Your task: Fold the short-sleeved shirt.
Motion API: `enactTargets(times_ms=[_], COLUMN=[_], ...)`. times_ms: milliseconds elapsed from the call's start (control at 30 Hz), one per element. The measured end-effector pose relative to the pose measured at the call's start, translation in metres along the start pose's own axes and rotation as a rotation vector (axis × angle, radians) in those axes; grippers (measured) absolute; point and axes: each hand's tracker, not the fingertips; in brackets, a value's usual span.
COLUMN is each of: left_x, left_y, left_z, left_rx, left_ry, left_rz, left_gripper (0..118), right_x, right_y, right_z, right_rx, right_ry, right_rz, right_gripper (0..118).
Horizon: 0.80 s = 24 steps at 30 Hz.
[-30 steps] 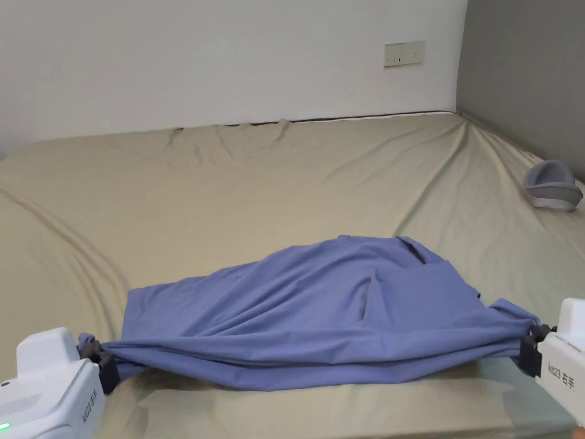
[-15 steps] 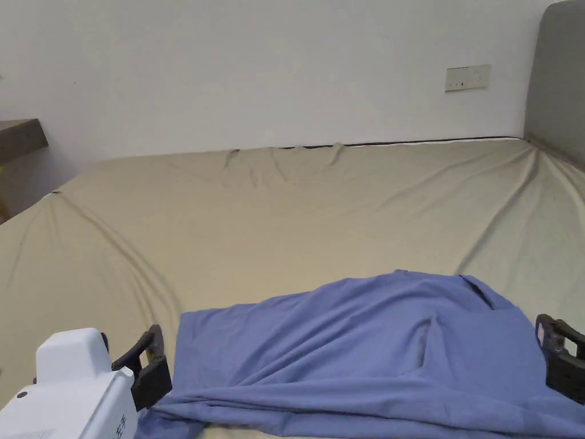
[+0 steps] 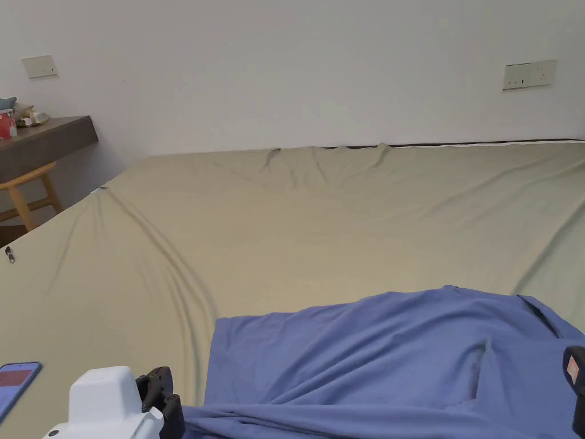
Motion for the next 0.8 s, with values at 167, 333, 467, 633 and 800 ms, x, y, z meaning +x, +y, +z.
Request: enactTargets(times_ms=[167,333,467,633,800], left_x=[0.004,0.014,0.027,0.034,0.044], left_y=[0.02,0.038,0.052,0.03,0.008], left_z=[-0.046,-0.14,-0.217,-0.306,-0.335], left_rx=[-0.009,-0.109,-0.276,-0.443,-0.489], left_ry=[-0.028,-0.074,-0.029,-0.024,-0.011], left_rz=[0.027,-0.027,-0.132,-0.118,-0.25], left_gripper=[56,112,113,107,106], right_x=[0.003,0.02,0.029,0.033,0.028], right_y=[-0.005,-0.003,0.0,0.0,-0.004], right_z=[-0.012,-0.029,-0.042,-0.059,-0.056], right_rx=[-0.037,-0.049,-0.053,-0.076,-0.087], right_ry=[-0.018,-0.021,-0.031,-0.066,-0.071], right_rz=[-0.01,-0.012,-0.042,-0.016,-0.041], right_gripper=[0,0,0,0,0])
